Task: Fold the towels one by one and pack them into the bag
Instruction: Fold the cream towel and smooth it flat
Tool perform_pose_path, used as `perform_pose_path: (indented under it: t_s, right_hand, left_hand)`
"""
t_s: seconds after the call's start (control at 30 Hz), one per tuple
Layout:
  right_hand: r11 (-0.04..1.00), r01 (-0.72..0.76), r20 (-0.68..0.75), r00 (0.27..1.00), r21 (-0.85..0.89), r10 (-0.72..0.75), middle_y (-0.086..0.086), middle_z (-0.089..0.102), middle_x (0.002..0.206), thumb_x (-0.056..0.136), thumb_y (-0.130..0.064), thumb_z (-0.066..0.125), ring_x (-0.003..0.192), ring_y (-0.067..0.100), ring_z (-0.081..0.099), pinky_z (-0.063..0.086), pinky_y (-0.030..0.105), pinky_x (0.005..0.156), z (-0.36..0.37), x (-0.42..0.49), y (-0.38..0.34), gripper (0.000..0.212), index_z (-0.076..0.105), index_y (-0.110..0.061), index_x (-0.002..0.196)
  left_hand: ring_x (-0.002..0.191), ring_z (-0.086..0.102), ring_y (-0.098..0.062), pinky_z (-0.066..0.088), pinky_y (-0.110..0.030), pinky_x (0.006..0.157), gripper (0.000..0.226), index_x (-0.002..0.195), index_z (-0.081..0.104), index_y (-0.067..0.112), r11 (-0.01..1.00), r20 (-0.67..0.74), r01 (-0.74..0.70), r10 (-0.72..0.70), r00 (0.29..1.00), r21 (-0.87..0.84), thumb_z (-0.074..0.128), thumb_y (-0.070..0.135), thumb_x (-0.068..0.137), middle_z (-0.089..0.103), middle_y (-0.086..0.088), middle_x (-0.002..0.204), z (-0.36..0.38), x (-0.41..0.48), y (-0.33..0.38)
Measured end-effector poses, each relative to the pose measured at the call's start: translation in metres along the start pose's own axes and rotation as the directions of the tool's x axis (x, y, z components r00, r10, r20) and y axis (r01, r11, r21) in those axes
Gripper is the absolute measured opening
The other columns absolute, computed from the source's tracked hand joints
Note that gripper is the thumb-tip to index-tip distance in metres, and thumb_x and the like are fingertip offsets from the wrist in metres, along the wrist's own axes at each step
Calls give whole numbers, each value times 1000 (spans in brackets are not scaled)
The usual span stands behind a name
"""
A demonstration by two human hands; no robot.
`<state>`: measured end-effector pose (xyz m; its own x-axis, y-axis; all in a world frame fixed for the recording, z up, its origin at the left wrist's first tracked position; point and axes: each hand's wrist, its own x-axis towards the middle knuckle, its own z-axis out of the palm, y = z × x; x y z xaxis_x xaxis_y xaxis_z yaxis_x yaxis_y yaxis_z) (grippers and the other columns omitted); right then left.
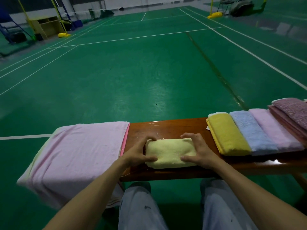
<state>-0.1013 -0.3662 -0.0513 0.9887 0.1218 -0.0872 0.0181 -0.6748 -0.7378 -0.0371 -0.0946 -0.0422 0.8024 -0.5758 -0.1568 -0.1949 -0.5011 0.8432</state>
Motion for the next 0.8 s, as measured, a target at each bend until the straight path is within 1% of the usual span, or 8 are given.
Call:
perform_pose_path:
  t_s: [0.07,0.17,0.33,0.43,0.53,0.63,0.7,0.8]
  right_hand:
    - [998,62,3,998,21,-62,0,33,124,67,-45,84,117,22,42,44,40,102,-4,0,-3,72,32,-60,115]
    - [992,123,31,992,36,-124,0,33,122,74,-24,85,115,20,44,43,34,102,-9,1,-4,70,36,-53,116]
    - [988,147,86,985,55,-152,-1,30,123,78,-26,82,118,18,41,39,32,105,-24,-2,-10,67,35,-55,118]
    - [983,161,52,985,94,-166,-3,31,124,79,-33,80,116,13,40,37,19,98,-40,-13,-8,57,42,-57,114]
    - [982,163,-15,987,95,-162,-12,30,121,79,-38,79,117,7,38,38,15,95,-60,-26,4,50,47,-60,110]
    - [988,132,-116,986,85,-122,-8,32,119,73,-47,80,116,6,42,43,18,96,-81,-39,19,48,51,-57,110]
    - [993,97,-238,968,73,-77,-5,35,116,63,-56,76,112,-6,41,39,12,96,-98,-49,30,51,54,-54,109]
    - [993,31,-404,915,113,18,-6,36,109,63,-40,85,105,-6,44,43,17,93,-122,-64,45,53,53,-49,105]
  left_hand:
    - [105,53,-15,55,-22,75,62,117,44,29,995,-55,-55,50,997,-88,80,4,73,44,-3,120,3,-2,0]
    - [101,55,-18,56,-29,76,68,115,45,39,987,-93,-116,106,990,-112,79,-1,71,48,-5,114,8,-2,2]
    - [99,56,-31,57,-39,77,73,124,45,39,931,-76,-74,50,996,-358,75,-2,72,46,-15,119,5,-4,8]
    - [96,60,-26,57,-41,77,60,122,43,28,886,-66,-76,51,997,-458,67,-7,80,48,-15,121,5,2,24]
    - [87,62,-20,56,-38,71,45,114,43,18,879,-61,-105,86,994,-465,63,-7,83,48,-13,115,8,27,46]
    - [84,53,-22,48,-35,63,36,99,48,19,903,4,-105,117,993,-417,60,-11,84,47,-9,106,16,69,75]
    - [91,50,-21,47,-28,68,33,88,54,18,933,34,-137,157,987,-333,64,-12,80,46,-8,109,26,104,99]
    - [98,55,-14,50,-20,79,26,81,62,11,960,110,-183,209,972,-212,67,-14,78,47,-4,117,45,160,137]
